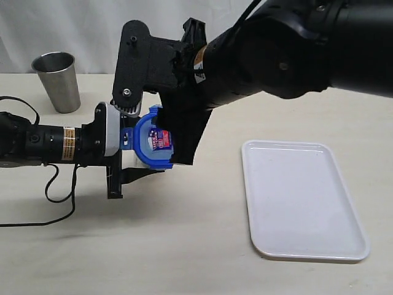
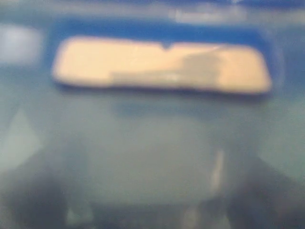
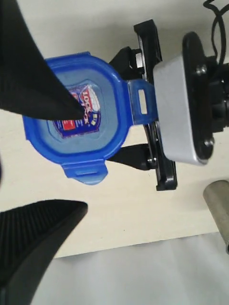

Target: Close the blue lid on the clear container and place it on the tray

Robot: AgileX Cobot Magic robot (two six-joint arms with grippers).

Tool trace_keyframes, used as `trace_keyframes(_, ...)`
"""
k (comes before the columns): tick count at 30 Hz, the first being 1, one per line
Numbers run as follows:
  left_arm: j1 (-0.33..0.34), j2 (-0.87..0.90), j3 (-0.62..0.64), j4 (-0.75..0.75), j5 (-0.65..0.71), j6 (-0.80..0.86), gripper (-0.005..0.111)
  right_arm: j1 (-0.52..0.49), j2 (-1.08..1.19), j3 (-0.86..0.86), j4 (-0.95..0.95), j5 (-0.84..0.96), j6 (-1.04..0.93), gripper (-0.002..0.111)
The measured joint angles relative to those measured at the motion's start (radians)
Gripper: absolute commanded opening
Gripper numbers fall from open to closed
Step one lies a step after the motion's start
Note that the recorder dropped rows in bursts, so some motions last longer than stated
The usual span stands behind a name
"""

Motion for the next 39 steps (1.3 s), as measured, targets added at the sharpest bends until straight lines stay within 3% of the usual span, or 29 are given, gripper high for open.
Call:
trace_keyframes(4,-0.002,0.000,0.000,0.007,-0.011,0.151,0.000,0.000,0.012,0.000,0.026,0.008,0.000,0.049)
trace_keyframes(9,-0.002,0.000,0.000,0.010,-0.013,0.210,0.000,0.000,0.074,-0.025,0.057,0.072,-0.023,0.049)
trace_keyframes(20,-0.002,0.000,0.000,0.020,-0.021,0.227,0.000,-0.069,0.136,-0.075,0.144,0.125,-0.077,0.049)
trace_keyframes(27,-0.002,0.000,0.000,0.022,-0.035,0.227,0.000,-0.115,0.140,-0.075,0.306,0.121,-0.246,0.049)
trace_keyframes(39,-0.002,0.000,0.000,0.018,-0.022,0.209,0.000,-0.105,0.141,-0.077,0.212,0.072,-0.230,0.049)
